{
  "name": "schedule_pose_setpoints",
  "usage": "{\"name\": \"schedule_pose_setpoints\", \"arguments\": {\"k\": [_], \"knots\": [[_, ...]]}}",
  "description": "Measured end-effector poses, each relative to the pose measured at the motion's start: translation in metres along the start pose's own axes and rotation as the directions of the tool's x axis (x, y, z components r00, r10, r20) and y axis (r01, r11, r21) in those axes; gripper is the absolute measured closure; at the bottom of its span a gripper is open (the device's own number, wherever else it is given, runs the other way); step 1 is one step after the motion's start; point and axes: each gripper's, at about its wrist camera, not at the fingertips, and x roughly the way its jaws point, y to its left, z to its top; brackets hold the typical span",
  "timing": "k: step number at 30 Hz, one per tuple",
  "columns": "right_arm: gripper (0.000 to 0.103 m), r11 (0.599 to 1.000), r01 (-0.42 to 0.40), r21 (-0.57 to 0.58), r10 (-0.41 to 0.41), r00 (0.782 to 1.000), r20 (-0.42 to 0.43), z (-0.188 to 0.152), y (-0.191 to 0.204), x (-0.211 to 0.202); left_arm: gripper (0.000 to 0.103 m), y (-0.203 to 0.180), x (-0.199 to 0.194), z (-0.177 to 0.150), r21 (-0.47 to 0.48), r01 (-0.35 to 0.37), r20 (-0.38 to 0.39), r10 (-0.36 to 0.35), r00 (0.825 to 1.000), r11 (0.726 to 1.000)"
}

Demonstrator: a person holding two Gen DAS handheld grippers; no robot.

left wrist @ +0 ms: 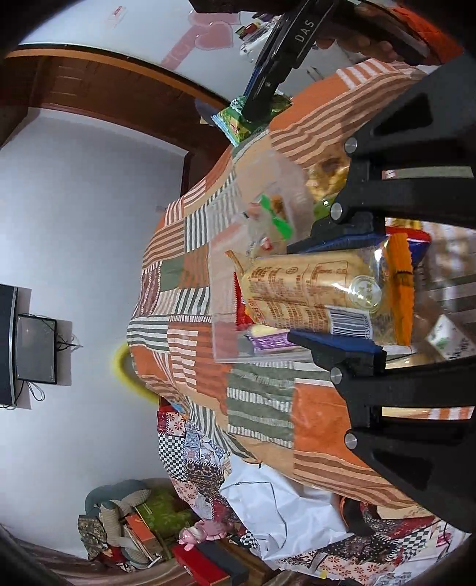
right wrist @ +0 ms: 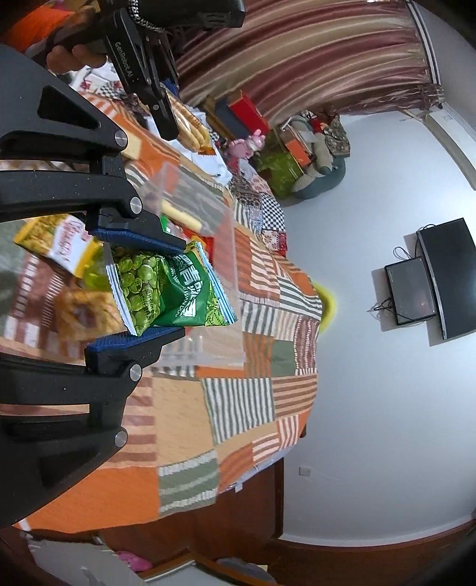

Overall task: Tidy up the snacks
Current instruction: 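Carry both snacks over the clear box and open both grippers to release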

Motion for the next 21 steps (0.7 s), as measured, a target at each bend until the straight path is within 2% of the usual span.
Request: {"name": "schedule_pose_setpoints", "arguments": {"k": [9,21], "knots": [[0.067,1.0,0.025,-0.015,-0.025,1.0,-0.011,0.022,-0.011,0.025,0.065,0.006,0.033,0.02,-0.007,-0.019,-0.034,0.018,0.999,1.0],[0.067,0.999,0.051,0.001,-0.051,0.996,-0.078,0.024,-0.028,0.068,0.065,0.017,0.085,0.037,-0.042,-0.011,-0.092,0.007,0.996,0.999]]}}
